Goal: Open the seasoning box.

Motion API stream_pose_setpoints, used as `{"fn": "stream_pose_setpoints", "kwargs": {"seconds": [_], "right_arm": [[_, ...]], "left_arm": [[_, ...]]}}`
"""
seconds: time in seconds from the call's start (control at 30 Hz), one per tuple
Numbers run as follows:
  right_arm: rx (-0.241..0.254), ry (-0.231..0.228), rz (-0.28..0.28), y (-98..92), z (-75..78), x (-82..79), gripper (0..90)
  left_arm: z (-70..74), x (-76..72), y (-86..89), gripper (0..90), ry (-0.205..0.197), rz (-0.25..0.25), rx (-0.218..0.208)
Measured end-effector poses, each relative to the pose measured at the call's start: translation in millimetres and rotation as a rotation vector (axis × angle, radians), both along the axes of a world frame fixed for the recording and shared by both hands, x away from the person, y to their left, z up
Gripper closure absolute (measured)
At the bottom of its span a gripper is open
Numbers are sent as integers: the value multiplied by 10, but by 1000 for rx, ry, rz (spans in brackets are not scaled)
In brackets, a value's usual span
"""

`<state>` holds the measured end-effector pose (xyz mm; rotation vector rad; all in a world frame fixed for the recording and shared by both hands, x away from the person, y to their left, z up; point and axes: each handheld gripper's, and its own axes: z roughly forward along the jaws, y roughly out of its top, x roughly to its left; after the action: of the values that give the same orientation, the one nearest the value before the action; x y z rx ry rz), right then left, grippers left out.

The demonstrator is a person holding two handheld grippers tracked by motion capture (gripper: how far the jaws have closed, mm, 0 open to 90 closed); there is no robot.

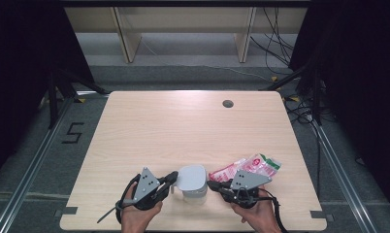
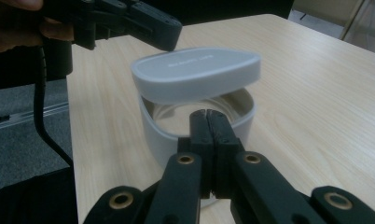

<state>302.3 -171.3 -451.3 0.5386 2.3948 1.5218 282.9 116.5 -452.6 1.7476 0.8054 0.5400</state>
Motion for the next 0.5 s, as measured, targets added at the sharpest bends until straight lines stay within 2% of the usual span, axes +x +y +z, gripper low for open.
{"fn": "stream_pose_setpoints", "kwargs": {"seconds": [0.13, 0.17, 0.2, 0.3, 0.33, 0.4, 0.47, 0.5], "right_arm": [[4, -11, 6, 53, 40, -4, 900], [1, -30, 2, 76, 57, -4, 900], [1, -30, 2, 76, 57, -4, 900], [4, -25, -2, 94, 84, -13, 900], [3, -33, -2, 110, 99, -10, 900], [4, -30, 5, 123, 106, -10, 900], [7, -39, 27, 178, 155, -9, 900], [7, -39, 27, 178, 155, -9, 900]], "left_arm": [[-5, -1, 9, 880, -2, 0, 4], [-7, -26, 33, 832, -5, 13, -13], [-7, -26, 33, 805, -5, 13, -13], [7, -97, 127, 760, -29, 42, -58], [15, -169, 190, 718, -29, 61, -56], [11, -226, 232, 706, -24, 68, -51], [-34, -333, 294, 640, -14, 78, -36], [-34, -333, 294, 616, -14, 78, -36]]}}
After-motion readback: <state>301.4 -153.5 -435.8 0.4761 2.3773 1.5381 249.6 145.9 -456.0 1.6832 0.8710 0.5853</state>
